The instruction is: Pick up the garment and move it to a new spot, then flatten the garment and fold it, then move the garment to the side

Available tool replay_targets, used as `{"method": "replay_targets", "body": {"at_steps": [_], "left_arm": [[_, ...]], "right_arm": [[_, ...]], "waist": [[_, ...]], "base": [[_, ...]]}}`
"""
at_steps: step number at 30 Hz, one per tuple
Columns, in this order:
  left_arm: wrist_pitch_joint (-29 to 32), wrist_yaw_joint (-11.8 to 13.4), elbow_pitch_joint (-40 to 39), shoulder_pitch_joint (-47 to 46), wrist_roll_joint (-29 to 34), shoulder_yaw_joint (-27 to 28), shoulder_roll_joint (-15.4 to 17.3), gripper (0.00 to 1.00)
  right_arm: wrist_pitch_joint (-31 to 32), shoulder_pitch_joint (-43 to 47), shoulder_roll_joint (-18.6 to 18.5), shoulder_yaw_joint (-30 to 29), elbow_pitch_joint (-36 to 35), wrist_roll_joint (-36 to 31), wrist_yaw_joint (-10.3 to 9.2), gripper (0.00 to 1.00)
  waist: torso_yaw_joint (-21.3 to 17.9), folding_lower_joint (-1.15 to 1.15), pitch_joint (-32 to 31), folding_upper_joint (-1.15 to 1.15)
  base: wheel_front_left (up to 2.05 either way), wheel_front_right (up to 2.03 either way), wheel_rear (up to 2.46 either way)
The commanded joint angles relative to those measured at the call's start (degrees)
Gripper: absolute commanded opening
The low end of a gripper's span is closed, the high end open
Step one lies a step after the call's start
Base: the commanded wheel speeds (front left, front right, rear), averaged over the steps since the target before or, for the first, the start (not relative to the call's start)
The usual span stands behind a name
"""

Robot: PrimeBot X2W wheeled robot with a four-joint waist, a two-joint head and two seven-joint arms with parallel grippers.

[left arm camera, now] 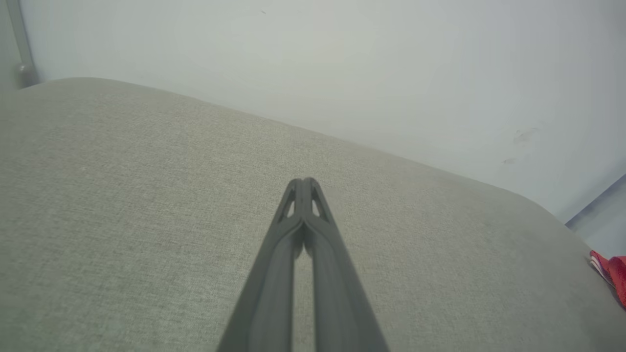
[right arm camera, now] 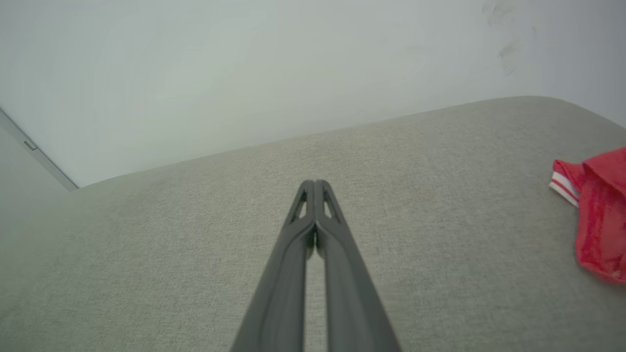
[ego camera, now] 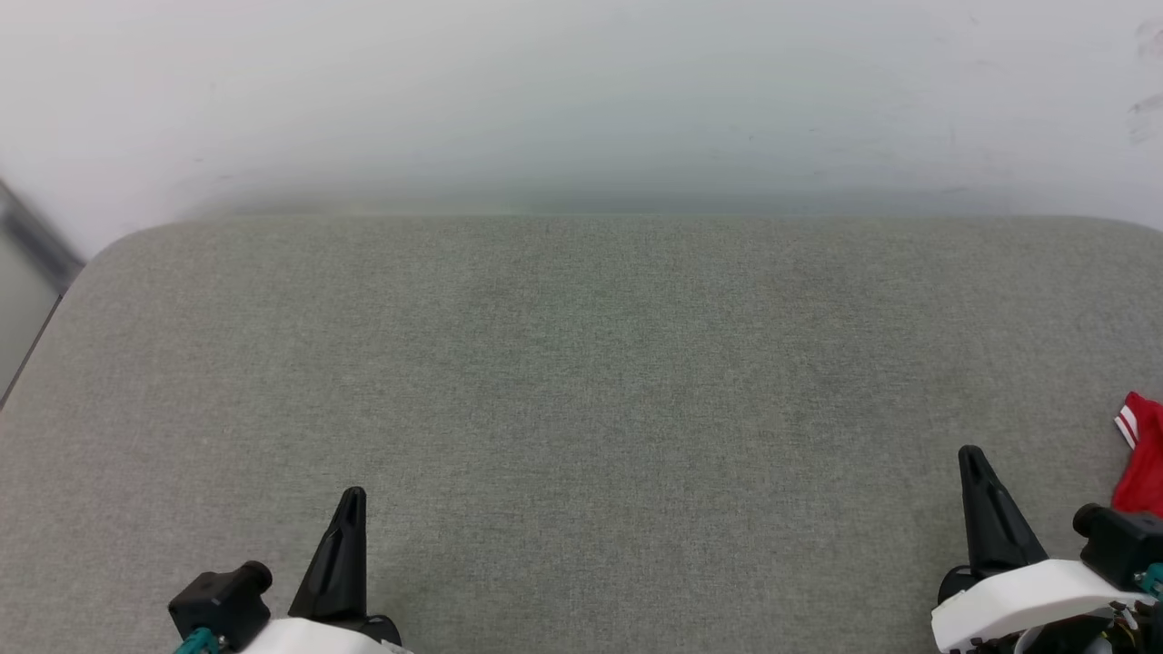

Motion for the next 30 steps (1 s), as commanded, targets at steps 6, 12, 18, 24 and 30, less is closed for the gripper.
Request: {"method": "replay_targets", "body": {"at_steps": [6,12,18,24,30], "left_arm": [[1.3,0.0,0.2,-2.5,-7.5,0.4,0.8,0.00],[2.6,0.0,1.0,-3.3,-13.4,0.6,1.0,0.00],[3.7,0.0,1.8,-4.1,-18.9,0.8,1.2,0.00],[4.9,0.0,2.2,-4.8,-24.0,1.0,1.3,0.00],[5.9,-0.1,2.7,-5.4,-28.7,1.3,1.4,0.00]], "right_arm": [[1.2,-1.7,0.0,-0.1,-0.4,7.7,0.00,0.00],[2.3,-2.2,0.0,-0.2,0.0,13.6,-0.01,0.00],[3.3,-2.5,0.0,-0.3,0.4,19.2,-0.01,0.00],[4.3,-3.0,0.0,-0.4,0.8,24.4,-0.01,0.00],[5.3,-3.4,0.1,-0.5,1.2,29.3,-0.01,0.00]], "waist": [[-0.1,0.00,-0.1,0.00],[-0.3,0.00,-0.1,0.00],[-0.4,0.00,-0.2,0.00],[-0.6,0.00,-0.2,0.00],[-0.7,0.00,-0.3,0.00]], "base": [[0.00,0.00,0.00],[0.00,0.00,0.00],[0.00,0.00,0.00],[0.00,0.00,0.00],[0.00,0.00,0.00]]}}
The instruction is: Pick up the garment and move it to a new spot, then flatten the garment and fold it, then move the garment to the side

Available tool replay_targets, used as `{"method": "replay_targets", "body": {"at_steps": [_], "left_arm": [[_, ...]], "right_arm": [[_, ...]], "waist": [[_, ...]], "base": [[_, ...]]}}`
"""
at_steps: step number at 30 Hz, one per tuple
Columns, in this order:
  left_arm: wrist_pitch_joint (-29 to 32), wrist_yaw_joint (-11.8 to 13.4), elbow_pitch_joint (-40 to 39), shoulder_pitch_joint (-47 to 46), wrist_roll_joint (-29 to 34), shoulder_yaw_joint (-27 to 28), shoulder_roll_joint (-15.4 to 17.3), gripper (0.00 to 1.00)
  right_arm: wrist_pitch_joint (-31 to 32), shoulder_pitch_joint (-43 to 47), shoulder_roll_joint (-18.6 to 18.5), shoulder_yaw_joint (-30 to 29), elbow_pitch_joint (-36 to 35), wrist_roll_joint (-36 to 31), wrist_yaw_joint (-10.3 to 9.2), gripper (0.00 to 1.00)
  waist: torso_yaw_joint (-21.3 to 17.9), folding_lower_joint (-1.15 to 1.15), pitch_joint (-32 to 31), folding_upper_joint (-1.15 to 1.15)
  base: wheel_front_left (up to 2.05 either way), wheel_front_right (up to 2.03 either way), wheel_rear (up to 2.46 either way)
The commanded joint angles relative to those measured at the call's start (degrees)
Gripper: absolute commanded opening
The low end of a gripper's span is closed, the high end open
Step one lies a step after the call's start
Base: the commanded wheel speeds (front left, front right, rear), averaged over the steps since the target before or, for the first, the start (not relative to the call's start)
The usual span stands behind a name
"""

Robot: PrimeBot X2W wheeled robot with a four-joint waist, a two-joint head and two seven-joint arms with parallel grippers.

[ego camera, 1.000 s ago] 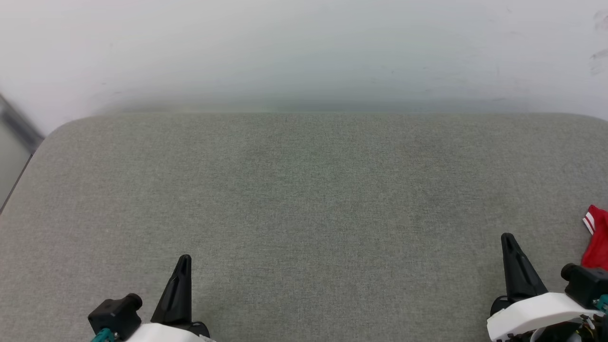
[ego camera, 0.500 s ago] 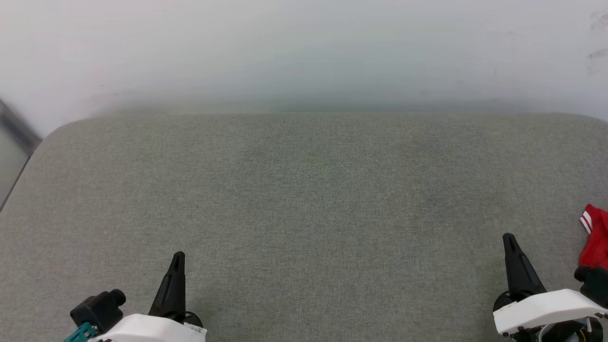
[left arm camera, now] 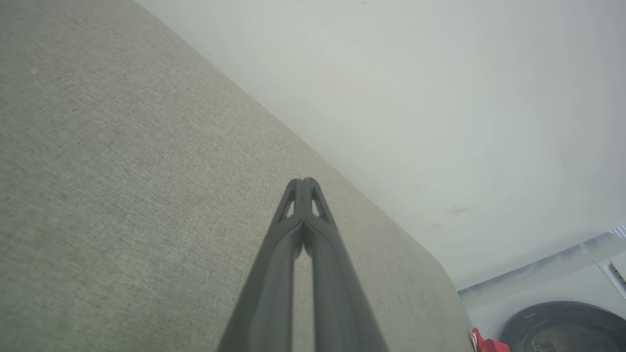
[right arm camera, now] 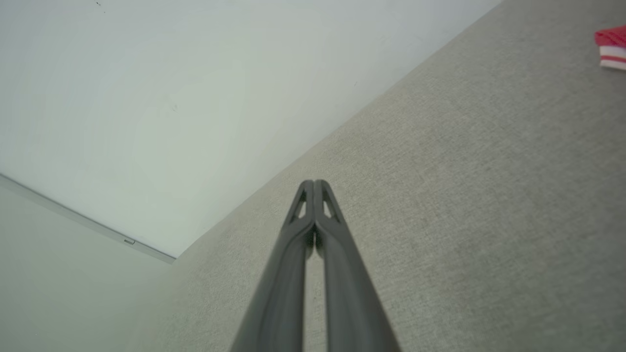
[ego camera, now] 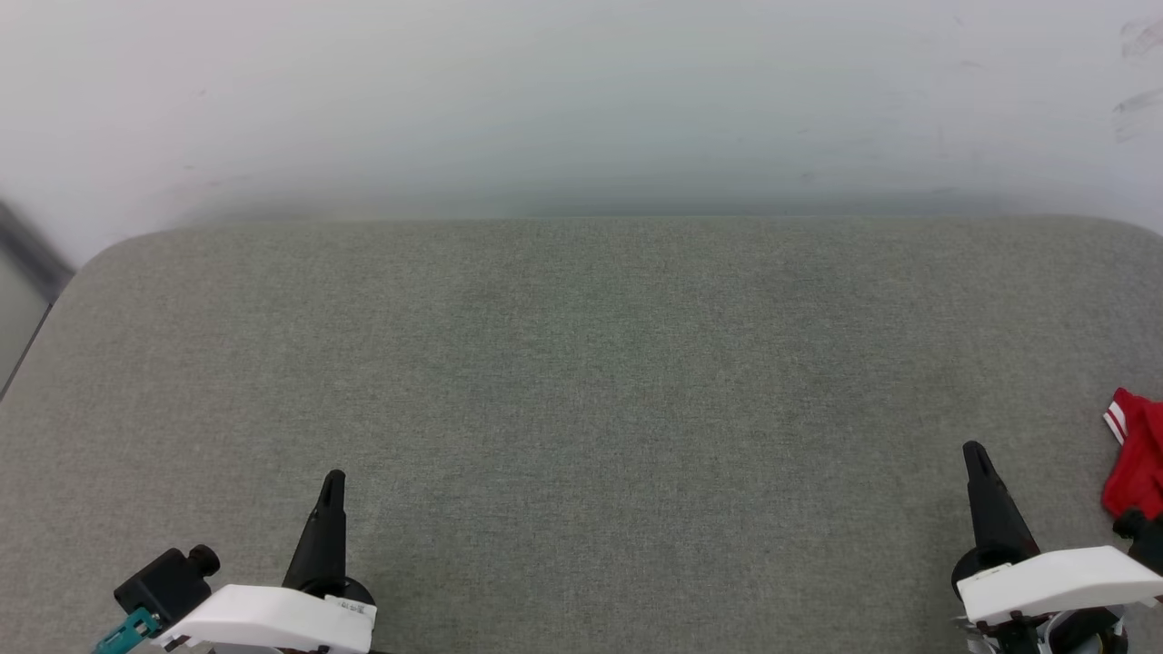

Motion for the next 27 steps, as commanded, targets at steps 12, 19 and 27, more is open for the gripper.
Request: {"method": "replay_targets", "body": {"at_steps": [12,19,27], "left_arm": [[2.3,-0.1,0.6,-2.5,-9.6,0.8,0.4,0.00],[3.4,-0.1,1.1,-3.1,-14.2,1.2,0.4,0.00],[4.7,-0.1,1.7,-3.8,-19.0,1.6,0.4,0.00]], "right_arm": [[1.9,-2.4,0.1,-0.3,0.2,10.1,0.00,0.00],[2.8,-2.7,0.1,-0.4,0.6,14.9,0.00,0.00],[3.8,-3.1,0.1,-0.5,1.0,19.9,0.00,0.00]], "waist": [[-0.3,0.00,-0.1,0.00],[-0.5,0.00,-0.2,0.00],[-0.6,0.00,-0.3,0.00]], "base": [[0.00,0.00,0.00],[0.00,0.00,0.00],[0.00,0.00,0.00]]}}
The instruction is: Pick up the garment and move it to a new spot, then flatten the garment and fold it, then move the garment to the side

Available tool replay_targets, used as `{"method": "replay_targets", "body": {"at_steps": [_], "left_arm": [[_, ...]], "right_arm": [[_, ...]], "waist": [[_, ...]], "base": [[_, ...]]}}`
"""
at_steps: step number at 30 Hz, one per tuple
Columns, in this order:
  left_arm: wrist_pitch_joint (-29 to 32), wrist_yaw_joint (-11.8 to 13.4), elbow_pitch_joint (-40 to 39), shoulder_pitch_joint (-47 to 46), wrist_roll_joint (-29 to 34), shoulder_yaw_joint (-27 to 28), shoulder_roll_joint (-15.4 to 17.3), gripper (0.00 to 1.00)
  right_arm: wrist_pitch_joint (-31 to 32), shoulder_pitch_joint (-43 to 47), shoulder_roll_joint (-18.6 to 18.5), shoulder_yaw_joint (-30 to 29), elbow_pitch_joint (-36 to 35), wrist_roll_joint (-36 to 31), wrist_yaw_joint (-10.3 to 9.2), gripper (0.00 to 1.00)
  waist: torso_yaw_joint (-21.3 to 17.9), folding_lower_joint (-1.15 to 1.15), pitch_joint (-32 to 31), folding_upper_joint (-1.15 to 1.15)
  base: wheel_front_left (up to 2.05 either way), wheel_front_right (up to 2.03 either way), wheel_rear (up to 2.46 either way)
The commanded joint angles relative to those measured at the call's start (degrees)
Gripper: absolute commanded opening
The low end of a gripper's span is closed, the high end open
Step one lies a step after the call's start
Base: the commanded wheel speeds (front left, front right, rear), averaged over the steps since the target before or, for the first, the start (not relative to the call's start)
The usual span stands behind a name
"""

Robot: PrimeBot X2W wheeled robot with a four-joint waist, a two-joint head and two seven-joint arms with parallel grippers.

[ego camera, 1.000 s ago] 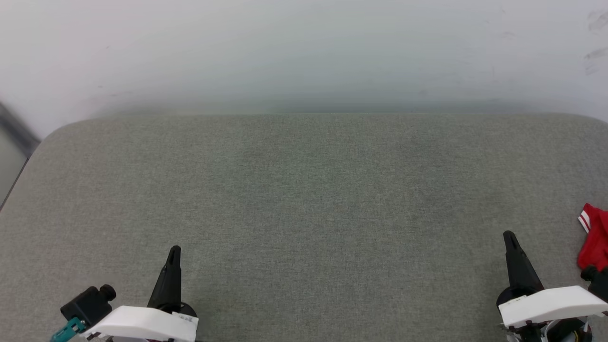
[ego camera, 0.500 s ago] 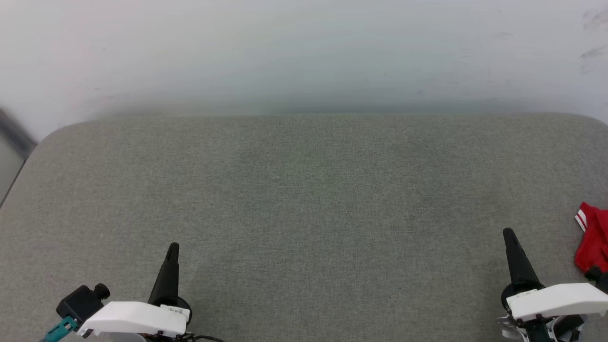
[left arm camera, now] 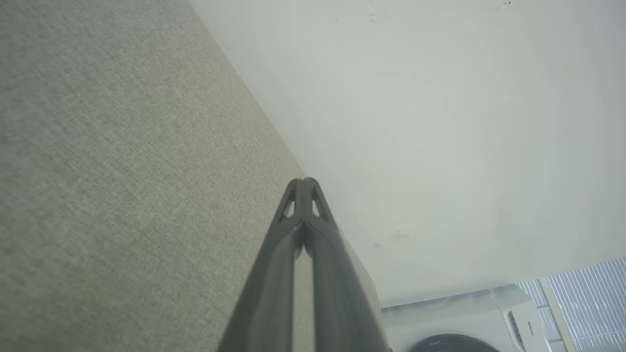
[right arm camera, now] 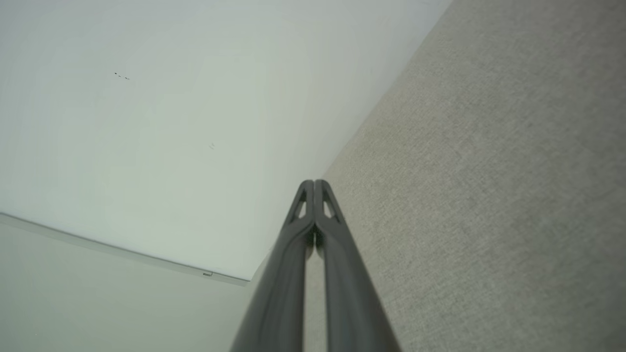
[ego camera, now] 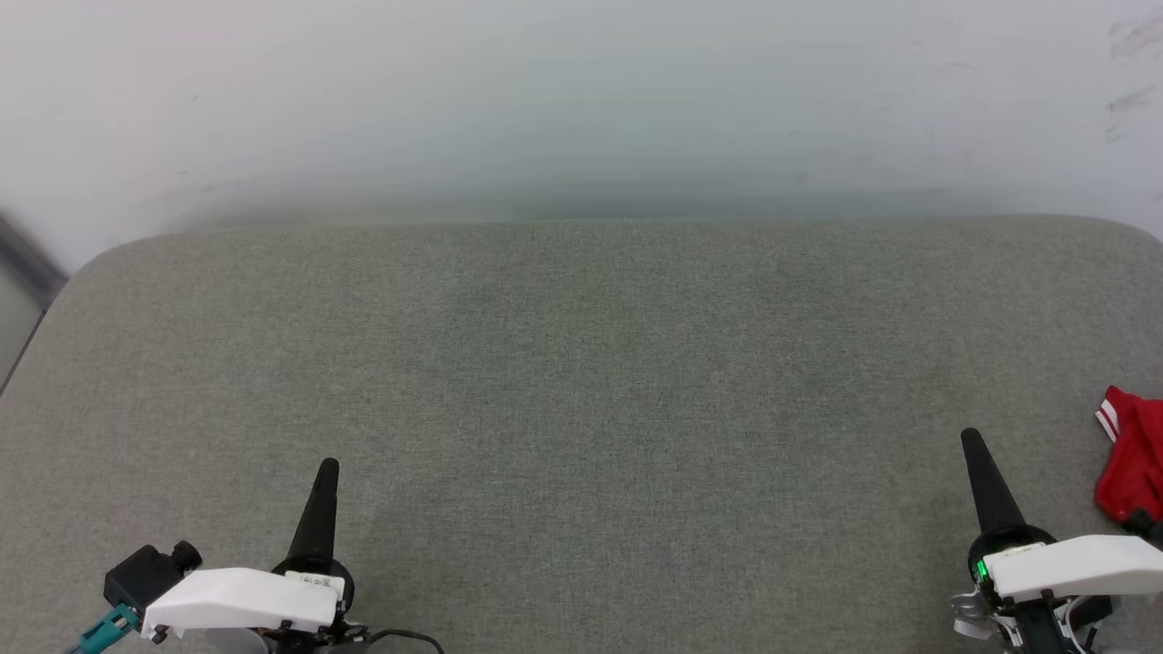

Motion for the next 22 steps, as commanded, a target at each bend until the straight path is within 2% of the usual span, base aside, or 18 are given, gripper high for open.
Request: {"method": "replay_targets", "body": {"at_steps": [1,22], "left_arm": [[0.4,-0.1,-0.2,-1.5,-1.6,0.2,0.2,0.00],[3.4,-0.1,1.1,-2.9,-12.0,1.4,0.0,0.00]], "right_arm": [[0.4,-1.2,0.1,-0.1,-0.2,1.8,0.00,0.00],[2.5,-2.0,0.1,-0.3,0.7,12.9,-0.01,0.00]], "waist": [[0.0,0.00,0.0,0.00],[-0.5,-0.01,-0.2,0.00]], "base": [[0.00,0.00,0.00],[0.00,0.00,0.00]]}}
